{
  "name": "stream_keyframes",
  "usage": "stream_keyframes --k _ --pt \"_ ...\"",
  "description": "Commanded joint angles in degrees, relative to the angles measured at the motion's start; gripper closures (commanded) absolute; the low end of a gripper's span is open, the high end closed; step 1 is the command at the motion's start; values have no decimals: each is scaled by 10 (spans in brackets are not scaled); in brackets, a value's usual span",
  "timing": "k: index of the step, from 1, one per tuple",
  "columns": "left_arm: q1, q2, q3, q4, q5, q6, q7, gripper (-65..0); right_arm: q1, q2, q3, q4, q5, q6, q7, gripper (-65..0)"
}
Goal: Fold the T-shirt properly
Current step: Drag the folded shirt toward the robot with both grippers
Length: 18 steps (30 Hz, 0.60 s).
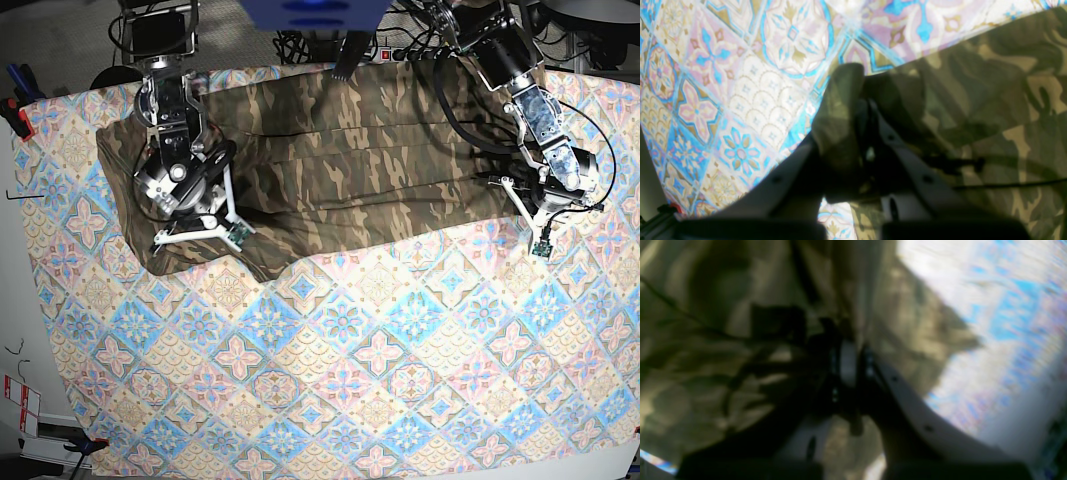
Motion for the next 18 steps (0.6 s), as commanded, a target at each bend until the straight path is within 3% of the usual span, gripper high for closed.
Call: stream_keyframes --k 1,6,18 --pt "-8 -5 0 12 -3 3 -5 -13 8 3 1 17 0 -2 -11 -12" --pt "-3 -9 1 22 -3 3 -5 -12 2 3 7 32 0 -2 -59 -12" --pt "71 -11 71 110 -2 3 26 -12 -75 3 55 68 -1 -2 -60 -13"
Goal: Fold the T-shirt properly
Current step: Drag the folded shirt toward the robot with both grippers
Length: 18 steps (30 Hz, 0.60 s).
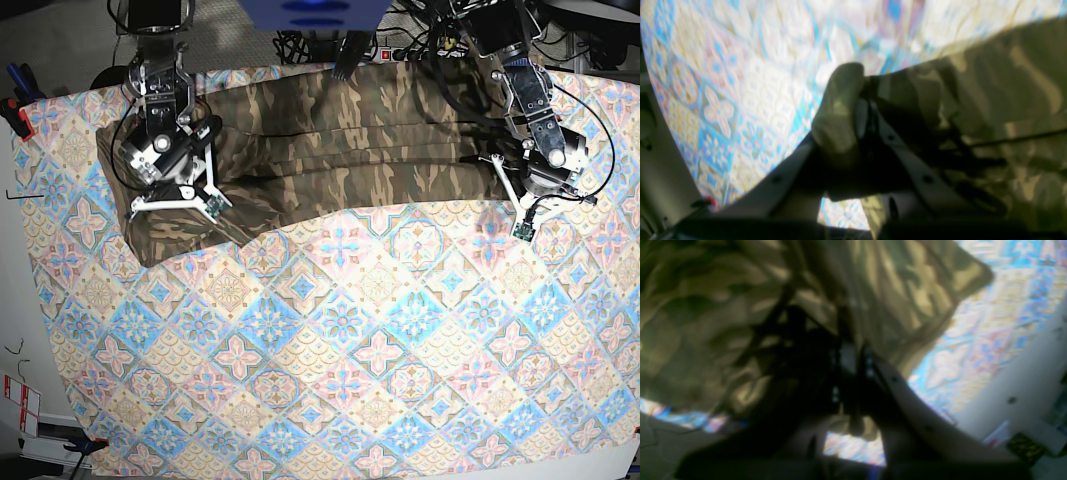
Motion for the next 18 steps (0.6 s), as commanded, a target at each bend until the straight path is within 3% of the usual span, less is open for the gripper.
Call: stream_keyframes --k 1,11,18 --pt "0 -6 -1 13 1 3 -5 -12 -2 3 8 14 -8 -3 -2 -13" --pt "73 -19 -3 64 1 3 -2 -13 -59 4 61 44 -8 -3 -2 -13" --pt "121 -20 -4 64 1 3 -2 -14 -85 20 62 43 -8 -3 -2 -14"
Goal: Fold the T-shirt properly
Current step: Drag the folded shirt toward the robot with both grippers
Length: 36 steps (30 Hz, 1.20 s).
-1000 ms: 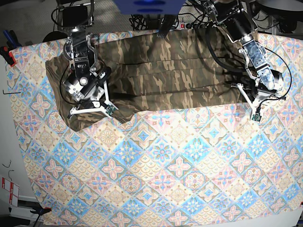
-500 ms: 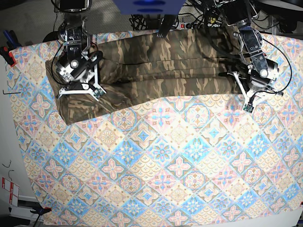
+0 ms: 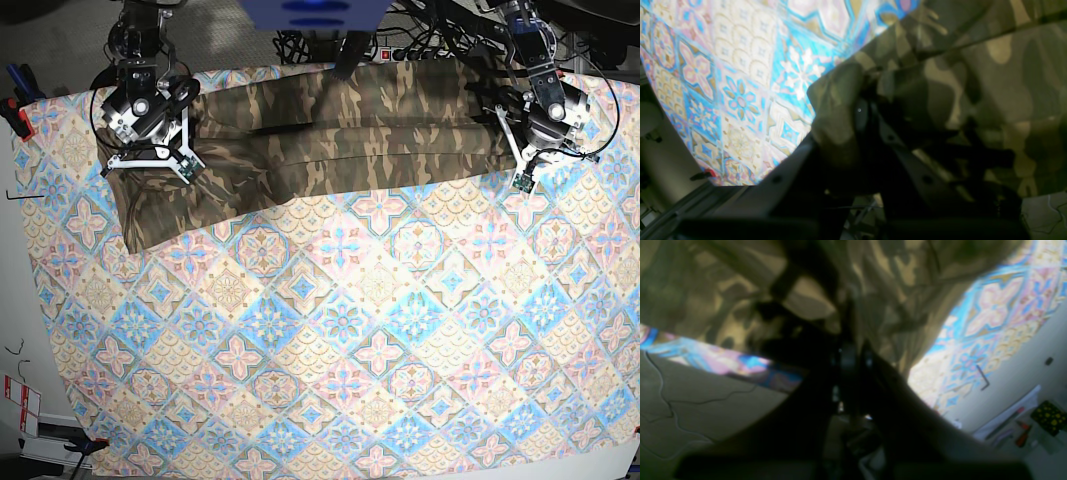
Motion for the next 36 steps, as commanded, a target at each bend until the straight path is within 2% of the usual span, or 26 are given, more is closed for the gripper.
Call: stream_keyframes --k 1,7,13,20,24,26,29,31,33,36 --pt "5 -6 -4 11 12 6 2 -14 -1 8 4 9 -13 -4 -6 -14" --pt "24 -6 -4 -6 16 6 2 -15 -5 13 3 7 -13 -4 -6 -32" --pt "23 -2 -2 -29 75 6 2 -16 -5 13 4 -1 -13 -4 -6 -93" --pt "24 -1 -4 -35 83 6 4 -17 -5 13 4 0 -13 -4 -6 -231" --pt "22 -1 1 -35 82 6 44 -25 -5 17 4 0 -13 -4 -8 -307" --pt "22 -2 1 -35 82 6 58 -86 -5 21 3 0 -13 -4 -21 -339" --pt "22 -2 -4 -35 82 6 59 -260 -2 21 2 0 -13 -4 -27 -370" --pt "21 -2 -4 -35 82 6 58 -345 -1 21 2 0 -13 -4 -27 -376" --pt "20 -2 -3 -34 81 6 58 -385 -1 21 2 0 -13 -4 -27 -376" --pt "19 -2 -1 -34 79 6 58 -379 -1 21 2 0 -13 -4 -27 -376"
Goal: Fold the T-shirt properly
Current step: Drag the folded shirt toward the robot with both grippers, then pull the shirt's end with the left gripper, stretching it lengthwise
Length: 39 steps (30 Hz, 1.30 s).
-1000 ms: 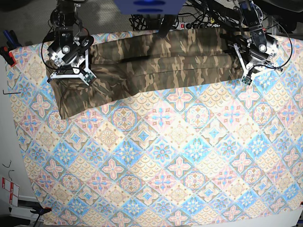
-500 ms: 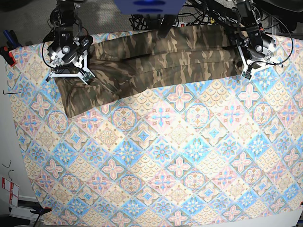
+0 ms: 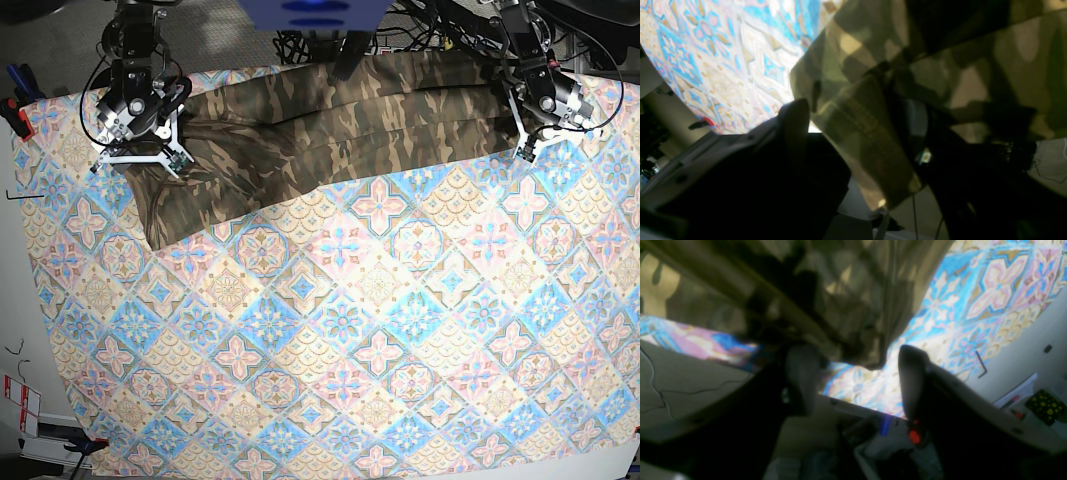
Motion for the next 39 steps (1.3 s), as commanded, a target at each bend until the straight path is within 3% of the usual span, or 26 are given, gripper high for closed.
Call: stream_keyframes --k 1,20,28,34,39 --pt "-1 -5 -1 9 4 3 1 -380 3 4 2 10 -4 -3 -1 -376" --pt "4 -5 -2 18 -4 3 5 -379 24 2 3 13 -4 -3 3 -374" --pt "6 -6 2 88 -84 3 8 -379 36 0 1 13 -4 -3 3 -374" --pt "40 -22 93 88 -87 3 32 -380 36 1 1 11 -4 -3 3 -374" --pt "41 -20 98 89 -92 3 30 -379 36 1 1 11 -4 -3 3 -374"
